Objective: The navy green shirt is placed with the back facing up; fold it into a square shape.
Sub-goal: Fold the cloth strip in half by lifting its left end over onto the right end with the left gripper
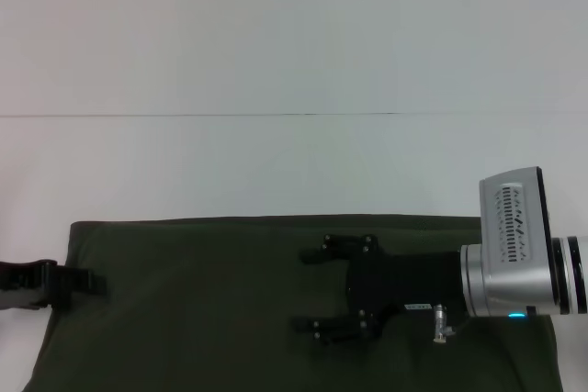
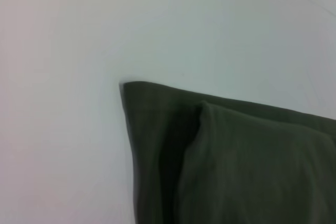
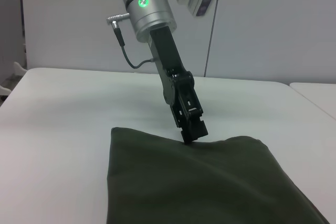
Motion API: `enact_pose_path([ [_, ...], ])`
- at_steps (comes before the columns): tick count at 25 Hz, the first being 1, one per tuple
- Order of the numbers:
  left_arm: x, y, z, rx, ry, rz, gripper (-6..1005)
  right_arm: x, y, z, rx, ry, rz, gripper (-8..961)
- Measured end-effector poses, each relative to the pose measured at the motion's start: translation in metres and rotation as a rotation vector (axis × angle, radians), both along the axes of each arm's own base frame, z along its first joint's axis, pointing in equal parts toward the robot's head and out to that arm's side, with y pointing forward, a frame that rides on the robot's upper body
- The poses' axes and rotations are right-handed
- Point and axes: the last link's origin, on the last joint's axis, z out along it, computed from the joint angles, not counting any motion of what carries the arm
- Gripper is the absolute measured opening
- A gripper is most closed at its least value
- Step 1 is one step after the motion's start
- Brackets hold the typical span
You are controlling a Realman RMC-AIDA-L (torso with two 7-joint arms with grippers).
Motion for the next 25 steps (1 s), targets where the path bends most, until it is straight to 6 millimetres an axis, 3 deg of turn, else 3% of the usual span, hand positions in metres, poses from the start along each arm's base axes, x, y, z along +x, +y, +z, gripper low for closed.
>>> enact_pose_path([
  [13,-0.003,0.002,0.023,0.031,0.039,-0.013,731,0.001,0.002,0.001,0.012,0.000,-0.009,878],
  [25,-0.010,-0.004,0.013,-0.005,0.068,-0.001,752,0.002,0.003,0.000,0.024,-0.007,-0.019,878],
])
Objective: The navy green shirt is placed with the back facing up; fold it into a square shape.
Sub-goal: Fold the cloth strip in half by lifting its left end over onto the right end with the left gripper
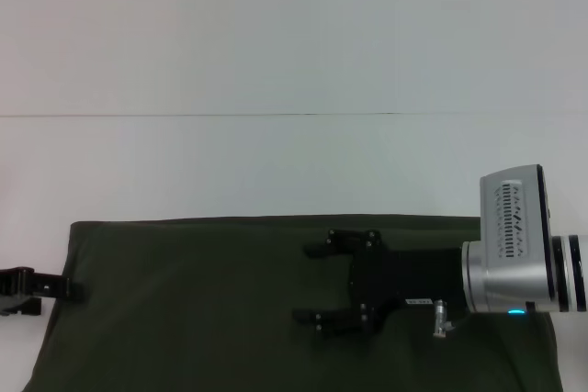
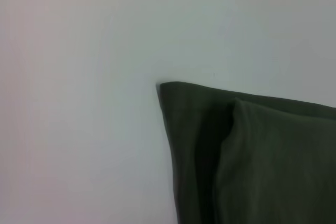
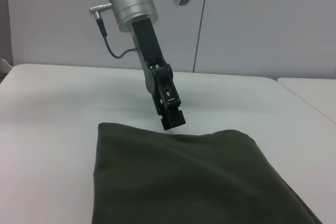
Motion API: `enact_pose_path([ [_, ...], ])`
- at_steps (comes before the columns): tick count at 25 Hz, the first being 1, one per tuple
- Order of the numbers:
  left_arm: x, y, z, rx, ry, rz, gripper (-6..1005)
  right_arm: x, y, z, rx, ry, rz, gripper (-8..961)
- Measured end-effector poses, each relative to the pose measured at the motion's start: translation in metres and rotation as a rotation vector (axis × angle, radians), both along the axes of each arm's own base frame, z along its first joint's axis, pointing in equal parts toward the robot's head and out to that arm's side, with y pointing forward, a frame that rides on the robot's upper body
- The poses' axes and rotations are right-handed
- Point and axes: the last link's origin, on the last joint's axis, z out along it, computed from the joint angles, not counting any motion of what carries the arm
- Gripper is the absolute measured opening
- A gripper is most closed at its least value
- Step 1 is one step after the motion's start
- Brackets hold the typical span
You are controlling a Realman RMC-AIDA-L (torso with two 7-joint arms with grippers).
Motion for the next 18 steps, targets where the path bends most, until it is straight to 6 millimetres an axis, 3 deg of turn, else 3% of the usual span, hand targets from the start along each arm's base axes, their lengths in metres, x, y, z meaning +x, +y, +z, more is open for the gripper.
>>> enact_pose_path([
  [10,-0.0043,-0.0006,-0.0004,0.007,0.020,0.007,840,0.0010,0.0005,-0.0013,0.004,-0.009,-0.003,877],
  [18,-0.0054,-0.0016,-0.0071,-0.009,0.043,-0.001,840,0.0004,0.0015,-0.0008,0.012,-0.002,-0.009,878],
])
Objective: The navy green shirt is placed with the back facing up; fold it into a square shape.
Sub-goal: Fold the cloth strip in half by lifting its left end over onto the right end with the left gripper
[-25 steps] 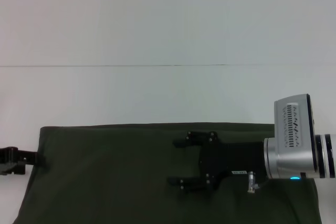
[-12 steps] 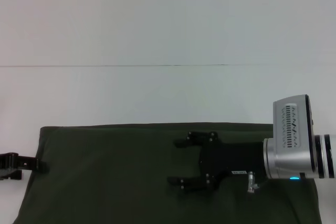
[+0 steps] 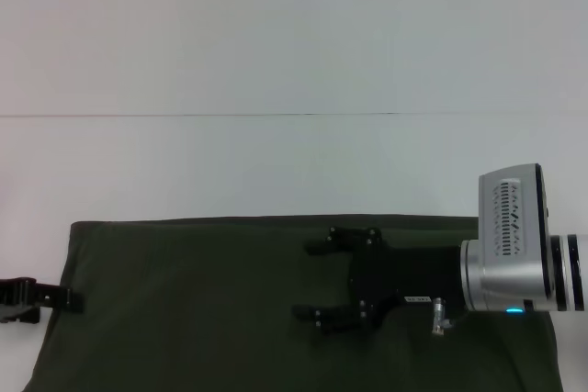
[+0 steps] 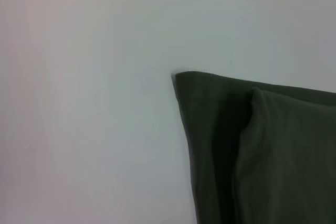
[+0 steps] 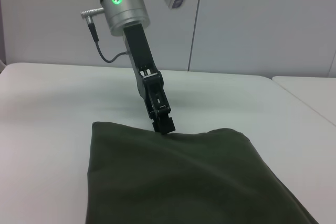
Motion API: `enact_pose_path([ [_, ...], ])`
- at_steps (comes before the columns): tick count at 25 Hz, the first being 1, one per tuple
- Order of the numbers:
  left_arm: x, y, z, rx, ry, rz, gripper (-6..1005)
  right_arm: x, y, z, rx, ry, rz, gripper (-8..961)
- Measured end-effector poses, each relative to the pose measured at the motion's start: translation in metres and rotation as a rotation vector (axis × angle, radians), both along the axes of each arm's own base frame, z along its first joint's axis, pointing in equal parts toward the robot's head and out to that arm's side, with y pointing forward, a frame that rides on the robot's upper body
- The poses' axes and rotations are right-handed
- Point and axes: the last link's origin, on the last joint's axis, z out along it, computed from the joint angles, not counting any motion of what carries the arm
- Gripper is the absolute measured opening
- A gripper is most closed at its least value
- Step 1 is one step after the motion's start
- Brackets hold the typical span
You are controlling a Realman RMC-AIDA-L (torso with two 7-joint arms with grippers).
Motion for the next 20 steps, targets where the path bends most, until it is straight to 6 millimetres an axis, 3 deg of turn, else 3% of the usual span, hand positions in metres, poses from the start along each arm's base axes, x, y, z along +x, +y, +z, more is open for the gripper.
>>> enact_pose_path([
  [20,0.0055,0.0034,-0.0071,-0.038,0.011,-0.014,839,0.0007,0.0020,-0.0015,0.009,-0.011,-0.008,877],
])
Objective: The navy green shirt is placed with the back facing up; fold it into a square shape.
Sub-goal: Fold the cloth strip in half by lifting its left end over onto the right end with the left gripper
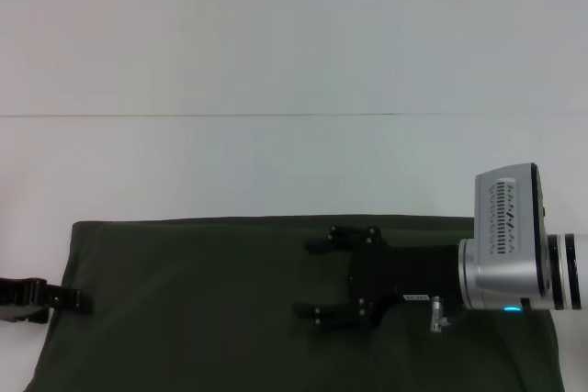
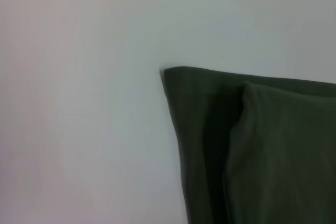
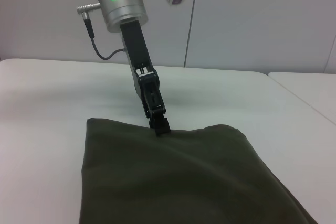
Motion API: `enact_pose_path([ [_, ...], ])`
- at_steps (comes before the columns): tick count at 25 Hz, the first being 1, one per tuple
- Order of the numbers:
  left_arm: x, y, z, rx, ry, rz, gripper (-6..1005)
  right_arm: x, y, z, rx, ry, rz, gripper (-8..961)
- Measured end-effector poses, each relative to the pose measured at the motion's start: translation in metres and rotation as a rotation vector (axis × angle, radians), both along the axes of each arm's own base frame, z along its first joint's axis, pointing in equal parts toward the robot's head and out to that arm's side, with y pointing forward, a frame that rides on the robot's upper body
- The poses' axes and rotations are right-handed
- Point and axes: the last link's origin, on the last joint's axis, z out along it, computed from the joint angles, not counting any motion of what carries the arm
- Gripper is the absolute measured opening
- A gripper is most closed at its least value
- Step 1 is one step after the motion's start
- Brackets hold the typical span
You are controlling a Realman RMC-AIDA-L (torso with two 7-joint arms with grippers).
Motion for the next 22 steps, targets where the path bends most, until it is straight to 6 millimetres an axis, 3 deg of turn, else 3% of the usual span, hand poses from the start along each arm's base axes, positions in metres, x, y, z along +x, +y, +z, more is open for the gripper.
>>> enact_pose_path([
  [16,0.011,0.003,-0.011,-0.056,-0.007,-0.013,840,-0.001,0.000,0.000,-0.001,0.000,0.000,877],
  [22,0.021,0.005,-0.024,-0.084,-0.047,-0.017,841,0.000,0.000,0.000,-0.001,0.000,0.000,878],
])
